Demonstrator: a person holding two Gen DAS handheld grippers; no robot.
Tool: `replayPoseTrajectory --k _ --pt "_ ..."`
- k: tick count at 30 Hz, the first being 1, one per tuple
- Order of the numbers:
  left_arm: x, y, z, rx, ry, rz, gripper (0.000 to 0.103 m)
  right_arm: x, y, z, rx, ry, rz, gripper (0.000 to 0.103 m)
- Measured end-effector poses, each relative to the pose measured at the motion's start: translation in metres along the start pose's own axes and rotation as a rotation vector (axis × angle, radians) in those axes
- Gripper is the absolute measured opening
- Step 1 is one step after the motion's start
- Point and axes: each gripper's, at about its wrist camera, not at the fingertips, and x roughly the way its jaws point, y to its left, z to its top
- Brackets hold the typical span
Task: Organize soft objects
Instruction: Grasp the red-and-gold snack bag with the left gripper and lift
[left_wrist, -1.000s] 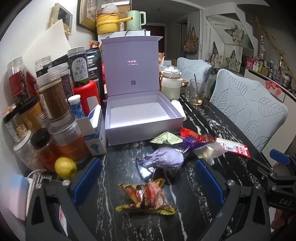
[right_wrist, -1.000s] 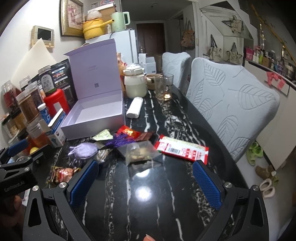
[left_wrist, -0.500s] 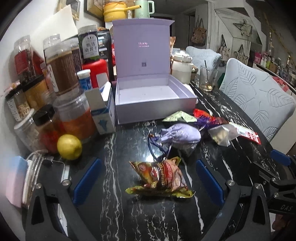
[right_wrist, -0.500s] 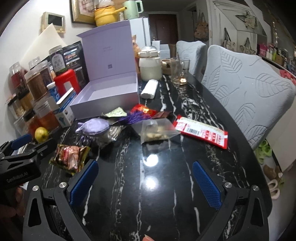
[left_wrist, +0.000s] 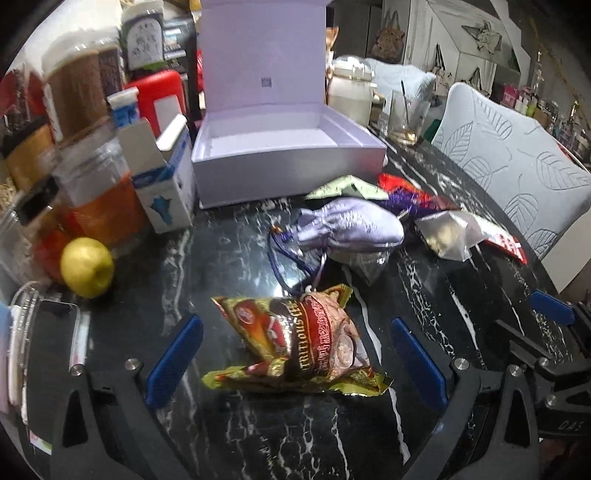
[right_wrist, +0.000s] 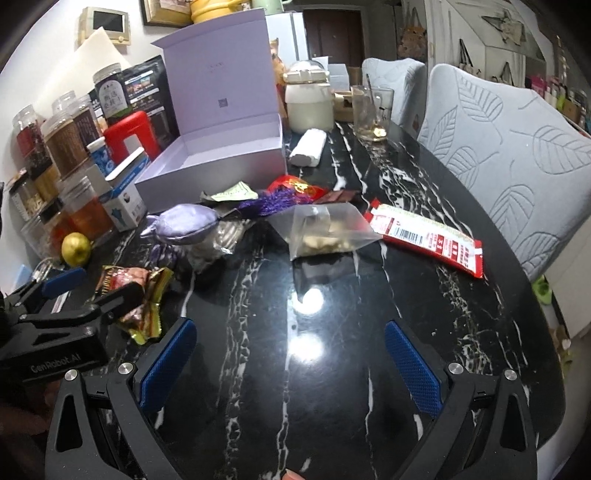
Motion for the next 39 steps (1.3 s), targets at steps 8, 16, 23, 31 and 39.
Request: replayPoseTrajectory --k 8,16,23,31,39 --pt "0.022 -0.006 0.000 0.013 0.060 0.012 0.103 0.011 -0.009 0.000 0.007 0.018 -0.004 0.103" --pt "0.035 -0.005 -0.003 0.017 0.093 0.013 0.100 0.017 -0.014 0.003 0.018 0.037 -0.003 0.103" --pt "0.033 -0.004 -0.004 0.044 0.058 0.004 0.078 0.022 -0.013 0.004 0.022 0.054 -0.003 0.103" --pt "0.023 -0.003 -0.004 0.048 0.036 -0.031 0.068 0.020 -0.012 0.007 0.010 0.050 -0.027 0.103" --pt "0.005 -0.017 0.006 0.058 -0.005 -0.072 0.068 0.011 -0.027 0.006 0.026 0.025 -0.059 0.103"
